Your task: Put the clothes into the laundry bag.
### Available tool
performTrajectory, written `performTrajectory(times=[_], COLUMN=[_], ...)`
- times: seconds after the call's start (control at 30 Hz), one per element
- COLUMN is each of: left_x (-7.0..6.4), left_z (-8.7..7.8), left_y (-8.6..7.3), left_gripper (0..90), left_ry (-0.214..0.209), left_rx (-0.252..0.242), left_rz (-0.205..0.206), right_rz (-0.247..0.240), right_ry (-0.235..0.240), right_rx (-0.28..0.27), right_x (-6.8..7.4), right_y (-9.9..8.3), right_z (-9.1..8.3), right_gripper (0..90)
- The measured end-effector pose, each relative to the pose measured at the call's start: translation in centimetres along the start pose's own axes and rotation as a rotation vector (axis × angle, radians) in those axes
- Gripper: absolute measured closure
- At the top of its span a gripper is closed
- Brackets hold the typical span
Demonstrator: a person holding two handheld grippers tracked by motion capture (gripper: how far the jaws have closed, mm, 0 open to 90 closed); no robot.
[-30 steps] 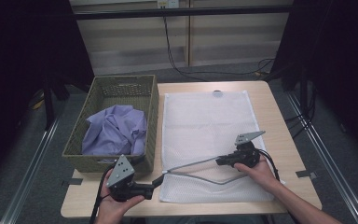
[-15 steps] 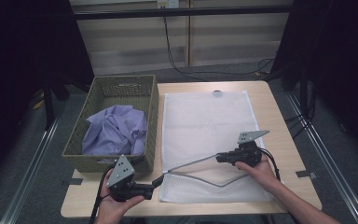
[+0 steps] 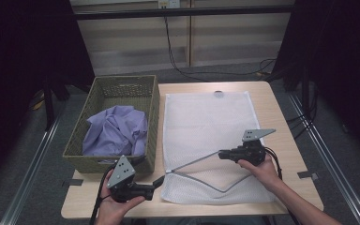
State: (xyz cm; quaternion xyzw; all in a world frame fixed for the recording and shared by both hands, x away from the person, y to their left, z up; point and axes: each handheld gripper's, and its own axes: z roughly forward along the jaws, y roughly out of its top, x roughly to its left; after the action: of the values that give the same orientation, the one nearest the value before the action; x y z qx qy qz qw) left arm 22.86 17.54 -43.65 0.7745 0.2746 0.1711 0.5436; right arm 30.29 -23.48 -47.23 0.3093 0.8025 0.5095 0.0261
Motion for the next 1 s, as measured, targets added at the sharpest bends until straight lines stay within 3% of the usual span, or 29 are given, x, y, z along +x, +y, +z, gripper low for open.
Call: performTrajectory(times=[0.17, 0.3, 0.33, 0.4, 0.53, 0.67, 0.7, 0.77, 0.87, 0.9, 1.0], left_x=[0.0, 0.0, 0.0, 0.2, 0.2, 0.0, 0.1, 0.0, 0.1, 0.2, 0.4], left_z=[0.0, 0.0, -0.2, -0.3, -0.3, -0.2, -0.2, -0.1, -0.2, -0.2, -0.2], left_y=[0.1, 0.1, 0.1, 0.2, 0.3, 0.5, 0.6, 0.6, 0.7, 0.7, 0.6], left_gripper=[7.2, 8.2, 9.2, 9.6, 9.2, 10.0, 10.9, 10.3, 10.3, 10.3, 11.0], left_ry=[-0.012, 0.005, 0.03, 0.03, 0.023, 0.014, -0.009, -0.012, -0.003, 0.01, 0.015], left_rx=[-0.007, -0.014, -0.014, -0.022, -0.036, -0.042, -0.031, -0.044, -0.039, -0.054, -0.07], left_rz=[0.004, 0.004, 0.011, -0.01, -0.022, -0.005, -0.01, -0.025, -0.023, -0.005, -0.001], right_rz=[-0.01, -0.015, -0.014, -0.012, -0.018, -0.019, -0.021, -0.022, -0.022, -0.017, -0.015], right_ry=[0.011, 0.012, 0.01, 0.008, 0.003, -0.001, -0.003, -0.003, -0.013, -0.016, -0.015], right_rx=[-0.017, -0.056, -0.059, -0.06, -0.079, -0.097, -0.101, -0.107, -0.109, -0.112, -0.125], right_x=[0.2, 0.1, 0.0, 0.0, 0.1, 0.1, 0.1, 0.1, 0.0, 0.0, -0.1], right_y=[0.5, 1.2, 1.2, 1.3, 1.8, 2.4, 2.7, 2.9, 3.2, 3.5, 3.8], right_z=[-0.4, -1.2, -1.3, -1.4, -1.7, -1.9, -1.9, -1.9, -1.9, -2.0, -2.1], right_gripper=[87.1, 87.3, 87.4, 87.4, 87.4, 87.4, 87.4, 87.3, 87.1, 87.2, 87.3])
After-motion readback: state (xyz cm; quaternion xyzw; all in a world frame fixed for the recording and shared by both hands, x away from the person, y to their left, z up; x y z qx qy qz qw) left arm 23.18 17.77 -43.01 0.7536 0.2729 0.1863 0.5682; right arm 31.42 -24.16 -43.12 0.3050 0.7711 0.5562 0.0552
